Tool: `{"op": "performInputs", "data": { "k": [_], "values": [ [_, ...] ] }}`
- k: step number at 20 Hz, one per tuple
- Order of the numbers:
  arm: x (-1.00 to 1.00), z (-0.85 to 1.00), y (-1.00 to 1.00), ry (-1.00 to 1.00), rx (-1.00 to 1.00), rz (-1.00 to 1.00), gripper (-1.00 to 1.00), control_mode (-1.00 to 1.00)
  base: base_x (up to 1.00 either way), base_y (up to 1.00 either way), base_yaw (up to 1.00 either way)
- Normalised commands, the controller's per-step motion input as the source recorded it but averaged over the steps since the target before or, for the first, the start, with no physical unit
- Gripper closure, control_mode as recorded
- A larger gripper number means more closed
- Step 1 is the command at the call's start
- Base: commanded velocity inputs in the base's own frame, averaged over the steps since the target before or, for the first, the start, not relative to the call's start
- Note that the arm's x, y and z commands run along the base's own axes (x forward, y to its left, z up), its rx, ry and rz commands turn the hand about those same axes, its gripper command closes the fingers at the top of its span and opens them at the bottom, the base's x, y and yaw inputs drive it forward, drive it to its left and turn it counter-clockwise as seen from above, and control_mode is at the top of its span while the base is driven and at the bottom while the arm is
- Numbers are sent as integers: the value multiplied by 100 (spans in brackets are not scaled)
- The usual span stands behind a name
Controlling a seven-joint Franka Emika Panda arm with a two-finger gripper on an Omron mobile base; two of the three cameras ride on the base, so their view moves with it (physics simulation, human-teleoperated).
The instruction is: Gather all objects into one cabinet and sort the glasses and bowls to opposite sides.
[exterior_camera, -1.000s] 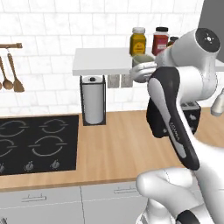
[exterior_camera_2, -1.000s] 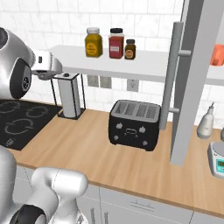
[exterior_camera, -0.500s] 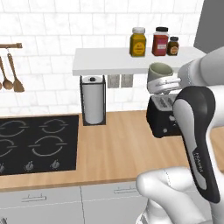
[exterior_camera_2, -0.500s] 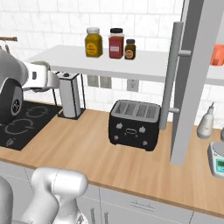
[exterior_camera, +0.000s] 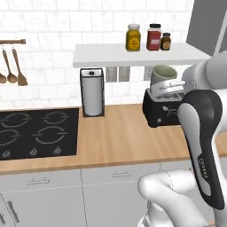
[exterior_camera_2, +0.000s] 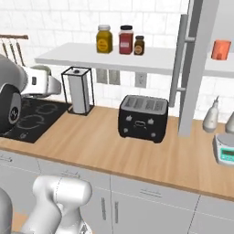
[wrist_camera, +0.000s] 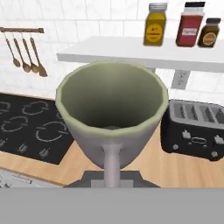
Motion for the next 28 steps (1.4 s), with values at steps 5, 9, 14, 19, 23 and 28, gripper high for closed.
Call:
{"op": "performInputs", "data": {
  "k": [5,9,14,19,23,28],
  "values": [
    [0,0,0,0,0,0,100,100,-100,-30,-7],
    [0,0,0,0,0,0,100,100,-92,-78,-31],
    [0,0,0,0,0,0,100,100,-82,-100,-31],
    [0,0,0,0,0,0,100,100,-56,-100,-24],
    [0,0,0,0,0,0,100,100,0,-96,-18],
    [0,0,0,0,0,0,100,100,64,-63,-1]
  ]
}}
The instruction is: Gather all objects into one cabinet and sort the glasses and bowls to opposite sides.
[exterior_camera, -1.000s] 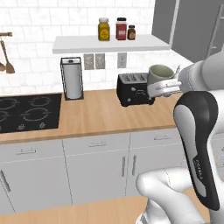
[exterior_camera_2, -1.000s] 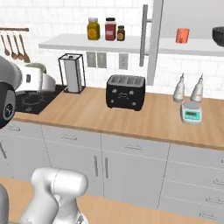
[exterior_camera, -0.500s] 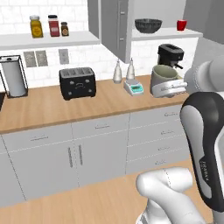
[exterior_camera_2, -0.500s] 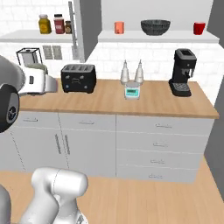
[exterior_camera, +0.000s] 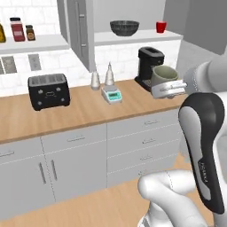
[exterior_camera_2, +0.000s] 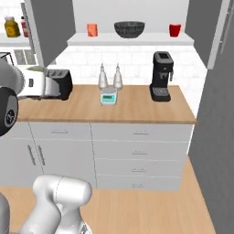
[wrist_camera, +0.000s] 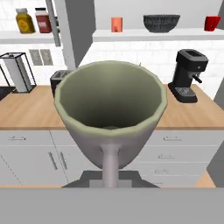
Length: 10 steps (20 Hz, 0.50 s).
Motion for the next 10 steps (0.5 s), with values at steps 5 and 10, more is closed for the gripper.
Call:
{"op": "performInputs", "data": {
  "k": [5,10],
  "values": [
    [0,0,0,0,0,0,100,100,78,-39,6],
    [0,0,0,0,0,0,100,100,79,-16,9]
  ]
}}
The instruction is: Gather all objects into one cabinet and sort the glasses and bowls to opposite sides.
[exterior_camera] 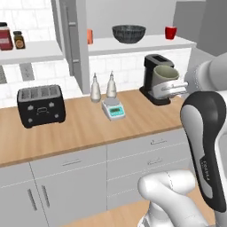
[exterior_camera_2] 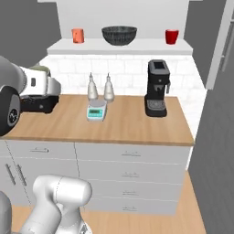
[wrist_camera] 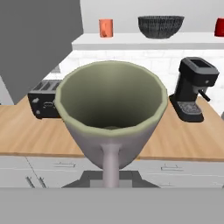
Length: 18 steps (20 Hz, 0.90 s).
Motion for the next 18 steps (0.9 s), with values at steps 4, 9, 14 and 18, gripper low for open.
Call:
{"op": "performInputs", "data": {
  "k": [4,9,14,18],
  "values": [
    [0,0,0,0,0,0,100,100,60,-20,16],
    [0,0,0,0,0,0,100,100,42,-32,22],
    [0,0,0,0,0,0,100,100,29,-47,17],
    [0,0,0,0,0,0,100,100,31,-49,0]
  ]
}}
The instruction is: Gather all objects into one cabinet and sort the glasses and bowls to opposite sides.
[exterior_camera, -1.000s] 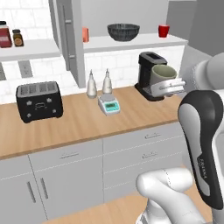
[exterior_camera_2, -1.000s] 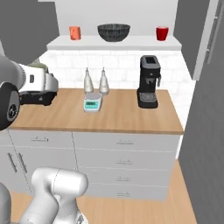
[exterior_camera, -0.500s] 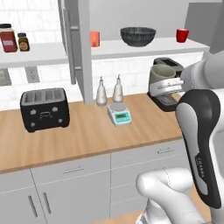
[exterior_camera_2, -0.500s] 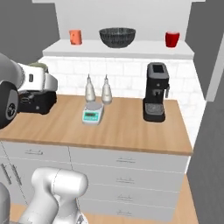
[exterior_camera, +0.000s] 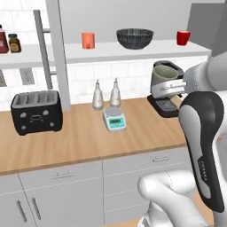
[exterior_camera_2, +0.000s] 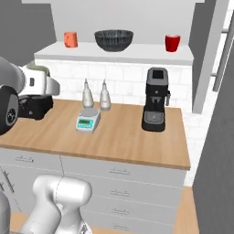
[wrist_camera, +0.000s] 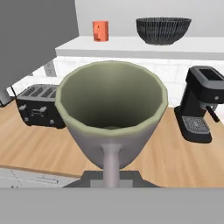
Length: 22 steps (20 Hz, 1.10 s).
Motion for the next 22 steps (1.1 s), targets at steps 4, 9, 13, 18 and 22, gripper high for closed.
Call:
{"op": "performInputs", "data": {
  "k": [4,9,13,18,22],
  "values": [
    [0,0,0,0,0,0,100,100,38,-27,0],
    [0,0,0,0,0,0,100,100,53,-2,0],
    [0,0,0,0,0,0,100,100,53,0,0],
    [0,0,0,0,0,0,100,100,57,0,0],
    [0,0,0,0,0,0,100,100,53,0,0]
  ]
}}
